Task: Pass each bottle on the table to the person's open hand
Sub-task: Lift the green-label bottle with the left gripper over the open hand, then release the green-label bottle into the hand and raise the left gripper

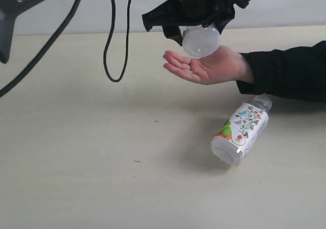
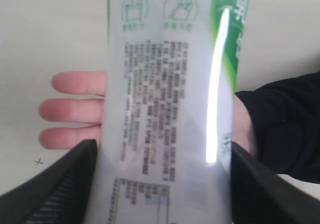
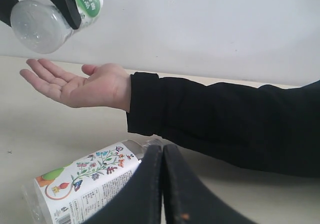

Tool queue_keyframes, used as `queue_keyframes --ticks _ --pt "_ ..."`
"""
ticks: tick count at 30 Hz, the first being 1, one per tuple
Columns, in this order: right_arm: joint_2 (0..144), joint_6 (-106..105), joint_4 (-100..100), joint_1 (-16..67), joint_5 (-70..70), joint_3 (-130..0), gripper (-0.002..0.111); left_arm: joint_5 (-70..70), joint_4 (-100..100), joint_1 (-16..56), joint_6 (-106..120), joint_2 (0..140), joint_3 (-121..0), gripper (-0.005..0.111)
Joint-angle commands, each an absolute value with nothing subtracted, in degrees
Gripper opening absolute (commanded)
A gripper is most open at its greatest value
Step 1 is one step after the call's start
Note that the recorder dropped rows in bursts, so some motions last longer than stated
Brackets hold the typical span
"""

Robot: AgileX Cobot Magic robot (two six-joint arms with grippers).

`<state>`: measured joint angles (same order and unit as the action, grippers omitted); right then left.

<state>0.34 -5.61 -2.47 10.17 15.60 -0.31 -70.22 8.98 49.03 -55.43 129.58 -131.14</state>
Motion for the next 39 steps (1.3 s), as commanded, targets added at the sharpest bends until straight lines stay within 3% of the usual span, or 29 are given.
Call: queue_keyframes --ticks 1,19,21,25,27,29,39 --pt "0.0 -5.8 -2.7 10.0 15.3 0.0 0.000 -70.0 8.9 49.4 -55.9 131.9 -131.4 0.000" --pt "0.0 -5.8 -2.7 10.0 15.3 0.0 0.000 -70.0 4.6 49.7 -47.8 134.7 -130.6 0.001" --pt "0.0 -5.8 -2.7 10.0 15.3 0.0 0.000 -70.0 3.8 49.7 -47.8 134.7 -130.6 0.011" --pt "0.0 -5.8 -2.7 10.0 15.3 0.0 0.000 -70.0 3.8 49.7 -47.1 134.7 -130.6 0.063" --pt "0.0 -5.8 -2.7 10.0 15.3 0.0 0.000 -70.0 3.8 49.7 -46.5 134.7 -130.6 0.079" --pt "0.0 -5.8 -2.7 10.0 15.3 0.0 0.000 -70.0 3.8 49.7 -45.3 134.6 -130.6 0.084" --pt "0.0 -5.8 -2.7 10.0 15.3 0.0 0.000 -70.0 4.4 49.1 -26.8 126.9 -130.6 0.084"
